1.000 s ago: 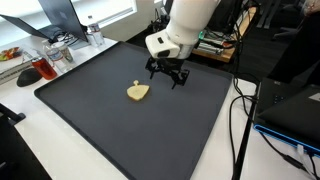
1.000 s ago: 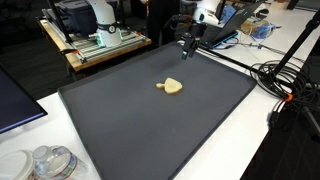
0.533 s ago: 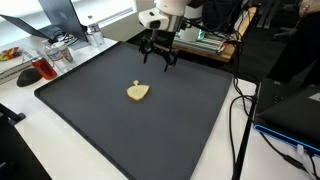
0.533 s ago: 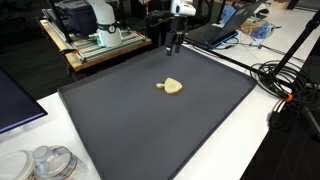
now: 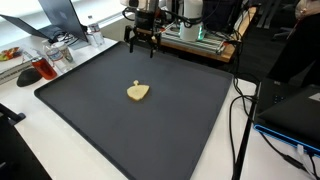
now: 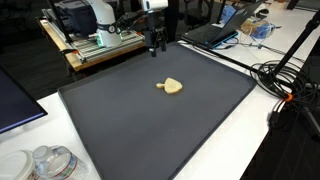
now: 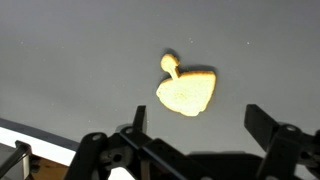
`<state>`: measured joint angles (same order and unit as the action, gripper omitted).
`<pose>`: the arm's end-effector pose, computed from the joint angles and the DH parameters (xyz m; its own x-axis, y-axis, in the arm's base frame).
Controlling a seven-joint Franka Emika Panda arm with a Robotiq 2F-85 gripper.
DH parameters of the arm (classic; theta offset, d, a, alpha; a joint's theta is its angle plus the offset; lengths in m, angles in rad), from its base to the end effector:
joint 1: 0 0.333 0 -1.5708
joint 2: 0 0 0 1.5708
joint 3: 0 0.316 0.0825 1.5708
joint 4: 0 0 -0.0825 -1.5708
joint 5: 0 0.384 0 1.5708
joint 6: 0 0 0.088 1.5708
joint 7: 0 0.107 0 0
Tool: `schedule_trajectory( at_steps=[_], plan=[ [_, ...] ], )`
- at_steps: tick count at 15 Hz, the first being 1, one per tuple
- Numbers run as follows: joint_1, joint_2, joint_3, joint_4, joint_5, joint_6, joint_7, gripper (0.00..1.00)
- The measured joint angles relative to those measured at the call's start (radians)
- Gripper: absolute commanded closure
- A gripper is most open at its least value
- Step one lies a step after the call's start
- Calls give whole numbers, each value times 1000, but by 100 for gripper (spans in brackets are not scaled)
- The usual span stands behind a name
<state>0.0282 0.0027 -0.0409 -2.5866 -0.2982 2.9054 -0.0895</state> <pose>0.4699 0.0118 0.2894 0.8925 0.3587 0.2734 0.3190 -0.9306 0.1794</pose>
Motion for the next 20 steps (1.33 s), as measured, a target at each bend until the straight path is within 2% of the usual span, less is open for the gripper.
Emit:
schedule_trajectory(
  at_steps=[2,7,9,11,14,17,20],
  plan=[
    [-3,1,1,-31,74,34,-77,0],
    [-3,0,6,-38,81,39,-80,0],
    [-2,1,7,-38,152,36,-126,0],
    [-1,-1,8,-37,314,19,-265,0],
    [-4,-26,-5,-12,535,-85,-497,0],
    [-24,-72,-49,35,669,-237,-709,0],
    [-72,-91,-134,92,724,-401,-883,0]
  ],
)
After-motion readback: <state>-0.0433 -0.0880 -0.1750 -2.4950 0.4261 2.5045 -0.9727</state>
